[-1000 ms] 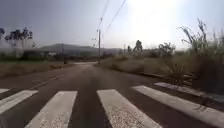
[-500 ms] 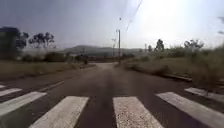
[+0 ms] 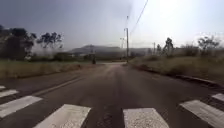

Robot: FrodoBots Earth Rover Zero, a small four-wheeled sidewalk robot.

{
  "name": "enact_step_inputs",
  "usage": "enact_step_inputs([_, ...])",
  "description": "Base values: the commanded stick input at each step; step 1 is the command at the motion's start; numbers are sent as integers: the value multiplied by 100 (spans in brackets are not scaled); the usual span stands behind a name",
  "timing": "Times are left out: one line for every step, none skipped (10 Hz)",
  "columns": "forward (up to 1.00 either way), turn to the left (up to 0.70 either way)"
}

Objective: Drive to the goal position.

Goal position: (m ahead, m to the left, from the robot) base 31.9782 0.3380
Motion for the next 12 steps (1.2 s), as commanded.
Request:
enact_step_inputs([85, 0])
enact_step_inputs([85, 0])
enact_step_inputs([85, 0])
enact_step_inputs([85, 0])
enact_step_inputs([85, 0])
enact_step_inputs([85, 0])
enact_step_inputs([85, 0])
enact_step_inputs([85, 0])
enact_step_inputs([85, 0])
enact_step_inputs([85, 0])
enact_step_inputs([65, 0])
enact_step_inputs([18, 0])
